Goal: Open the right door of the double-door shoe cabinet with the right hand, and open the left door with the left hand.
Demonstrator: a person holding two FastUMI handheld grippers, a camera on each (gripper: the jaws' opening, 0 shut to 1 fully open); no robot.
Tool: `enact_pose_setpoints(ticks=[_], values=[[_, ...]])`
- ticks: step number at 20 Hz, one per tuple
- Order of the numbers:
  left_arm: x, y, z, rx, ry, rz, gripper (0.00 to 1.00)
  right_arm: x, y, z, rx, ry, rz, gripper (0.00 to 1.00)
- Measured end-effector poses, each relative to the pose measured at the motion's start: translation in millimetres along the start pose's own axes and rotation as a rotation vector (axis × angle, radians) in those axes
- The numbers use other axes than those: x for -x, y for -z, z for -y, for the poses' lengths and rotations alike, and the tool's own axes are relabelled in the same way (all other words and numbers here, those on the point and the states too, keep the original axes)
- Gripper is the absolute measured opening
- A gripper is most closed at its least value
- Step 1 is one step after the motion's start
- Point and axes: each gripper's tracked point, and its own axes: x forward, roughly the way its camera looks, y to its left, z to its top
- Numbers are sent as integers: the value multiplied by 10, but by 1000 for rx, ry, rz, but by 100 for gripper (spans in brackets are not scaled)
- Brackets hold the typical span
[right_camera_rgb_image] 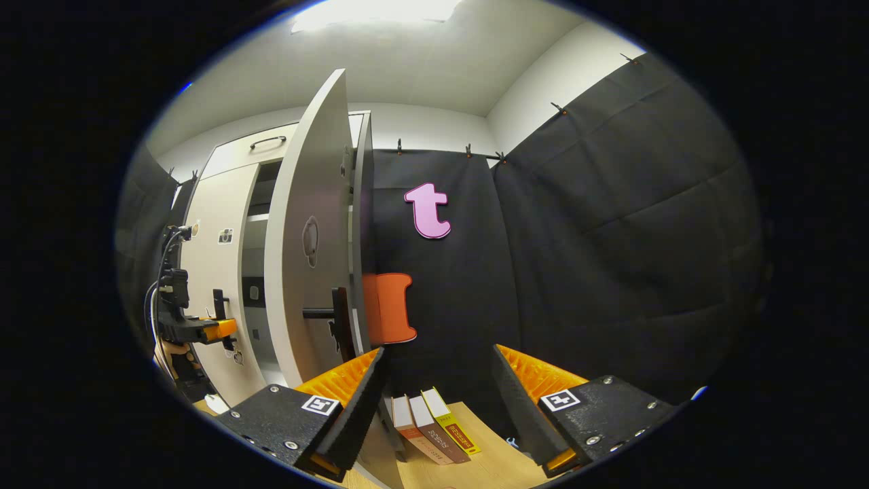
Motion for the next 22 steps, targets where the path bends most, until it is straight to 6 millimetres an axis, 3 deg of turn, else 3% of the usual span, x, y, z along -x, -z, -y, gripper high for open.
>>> enact_pose_setpoints(ticks=[2,7,13,22], values=[[5,11,2,15,23,1,36,7,3,-24,-2,-7,0,92],[63,24,-4,11,39,-8,13,74,-30,-88,6,-14,-1,92],[367,45,-49,28,97,-11,13,273,-130,-237,-2,-23,3,92],[747,38,-198,24,136,2,13,561,-333,-620,-27,-66,32,92]])
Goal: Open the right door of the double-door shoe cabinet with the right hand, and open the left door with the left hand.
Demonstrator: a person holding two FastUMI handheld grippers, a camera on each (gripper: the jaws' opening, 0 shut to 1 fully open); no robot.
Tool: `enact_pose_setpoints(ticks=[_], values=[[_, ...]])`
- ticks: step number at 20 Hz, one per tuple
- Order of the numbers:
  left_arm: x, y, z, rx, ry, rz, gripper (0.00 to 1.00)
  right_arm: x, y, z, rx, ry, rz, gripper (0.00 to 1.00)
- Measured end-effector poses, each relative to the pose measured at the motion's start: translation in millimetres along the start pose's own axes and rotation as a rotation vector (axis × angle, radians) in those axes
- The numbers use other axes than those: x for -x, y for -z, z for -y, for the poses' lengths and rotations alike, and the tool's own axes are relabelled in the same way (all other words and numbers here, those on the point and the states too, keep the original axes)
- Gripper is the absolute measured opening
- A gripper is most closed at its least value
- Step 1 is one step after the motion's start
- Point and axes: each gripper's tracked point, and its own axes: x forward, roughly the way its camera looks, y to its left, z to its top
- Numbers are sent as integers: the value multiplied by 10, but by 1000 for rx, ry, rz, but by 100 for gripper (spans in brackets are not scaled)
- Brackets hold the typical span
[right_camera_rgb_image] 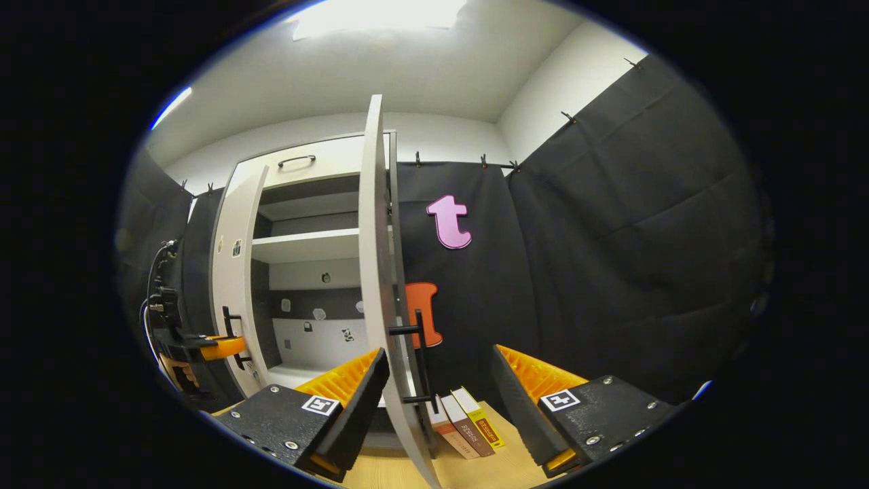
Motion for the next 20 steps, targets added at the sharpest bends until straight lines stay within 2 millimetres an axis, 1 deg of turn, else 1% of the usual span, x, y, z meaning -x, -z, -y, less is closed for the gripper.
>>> enact_pose_setpoints(ticks=[3,7,11,13,20], values=[[93,-31,-33,-8,-1,2,13,93,-53,-134,-6,-20,12,92],[215,-37,-78,-3,1,10,13,147,-94,-314,-5,-44,24,92],[337,-60,-152,8,-4,19,13,158,-34,-497,17,-68,12,92],[361,-74,-203,9,-12,25,13,163,-8,-577,18,-79,5,92],[516,-80,-401,1,-51,27,13,182,14,-699,33,-91,6,92]])
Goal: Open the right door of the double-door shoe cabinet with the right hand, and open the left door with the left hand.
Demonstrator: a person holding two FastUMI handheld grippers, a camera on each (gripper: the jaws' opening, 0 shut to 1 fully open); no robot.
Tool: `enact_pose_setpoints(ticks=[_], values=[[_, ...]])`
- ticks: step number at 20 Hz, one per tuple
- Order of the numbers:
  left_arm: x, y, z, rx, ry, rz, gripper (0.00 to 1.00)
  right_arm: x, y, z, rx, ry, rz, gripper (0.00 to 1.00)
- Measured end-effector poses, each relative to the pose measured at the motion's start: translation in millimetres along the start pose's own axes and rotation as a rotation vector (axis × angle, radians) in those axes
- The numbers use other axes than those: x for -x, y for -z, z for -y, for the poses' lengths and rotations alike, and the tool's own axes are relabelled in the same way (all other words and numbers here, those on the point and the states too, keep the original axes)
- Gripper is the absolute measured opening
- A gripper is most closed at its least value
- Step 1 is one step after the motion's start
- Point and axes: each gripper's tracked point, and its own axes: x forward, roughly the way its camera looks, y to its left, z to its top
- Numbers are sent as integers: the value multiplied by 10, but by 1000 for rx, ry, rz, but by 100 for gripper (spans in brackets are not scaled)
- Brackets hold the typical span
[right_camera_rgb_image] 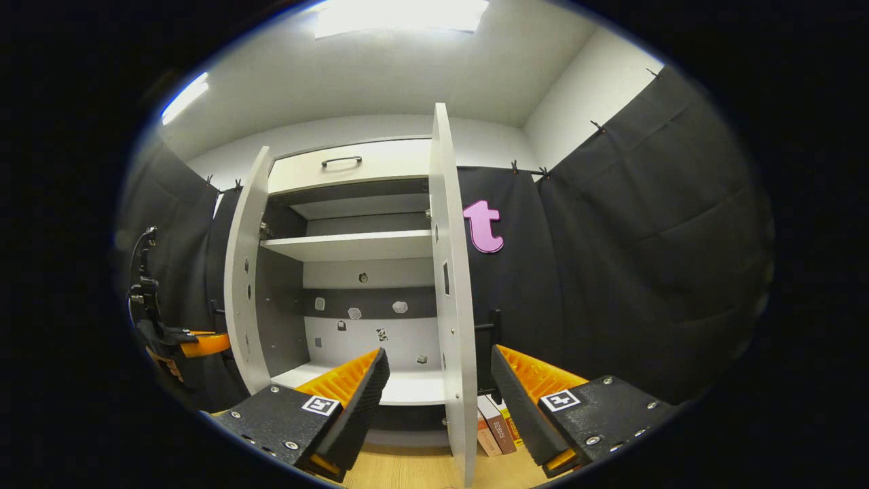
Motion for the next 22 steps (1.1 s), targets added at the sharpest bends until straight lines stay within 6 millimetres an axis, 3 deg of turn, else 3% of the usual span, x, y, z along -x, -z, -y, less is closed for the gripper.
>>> enact_pose_setpoints(ticks=[10,22], values=[[296,-37,-552,-46,-169,12,7,7,12,-195,-5,-52,-3,92],[458,-29,-976,-54,-247,18,7,-94,82,-320,-6,-66,-19,92]])
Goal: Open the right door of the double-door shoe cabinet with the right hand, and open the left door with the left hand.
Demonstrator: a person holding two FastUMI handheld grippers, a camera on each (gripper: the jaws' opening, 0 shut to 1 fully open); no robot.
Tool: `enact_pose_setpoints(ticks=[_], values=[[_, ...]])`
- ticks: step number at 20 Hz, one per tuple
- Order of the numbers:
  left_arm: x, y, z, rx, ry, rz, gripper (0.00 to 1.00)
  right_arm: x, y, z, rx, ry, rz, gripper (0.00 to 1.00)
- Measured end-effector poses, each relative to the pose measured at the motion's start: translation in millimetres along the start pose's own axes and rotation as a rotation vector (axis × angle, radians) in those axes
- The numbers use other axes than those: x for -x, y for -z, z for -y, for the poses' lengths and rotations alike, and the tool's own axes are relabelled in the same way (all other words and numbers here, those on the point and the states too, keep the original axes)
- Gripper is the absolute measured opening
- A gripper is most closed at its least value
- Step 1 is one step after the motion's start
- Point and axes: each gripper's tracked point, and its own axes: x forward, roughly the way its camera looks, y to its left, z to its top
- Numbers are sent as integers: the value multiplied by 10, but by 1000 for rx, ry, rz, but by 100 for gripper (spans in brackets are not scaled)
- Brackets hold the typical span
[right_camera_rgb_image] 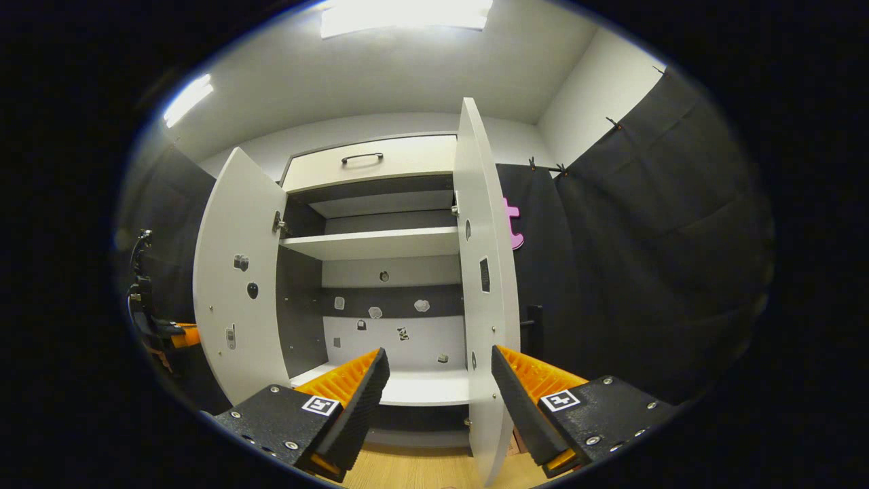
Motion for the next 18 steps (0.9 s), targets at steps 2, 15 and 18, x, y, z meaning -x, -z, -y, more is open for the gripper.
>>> enact_pose_setpoints(ticks=[2,15,18], values=[[30,17,-156,16,-26,4,7,-28,21,5,2,1,-8,92],[506,-418,2,44,28,7,7,-34,-179,10,23,-4,-2,92],[583,-498,7,80,29,3,7,6,-199,99,46,10,-6,92]])
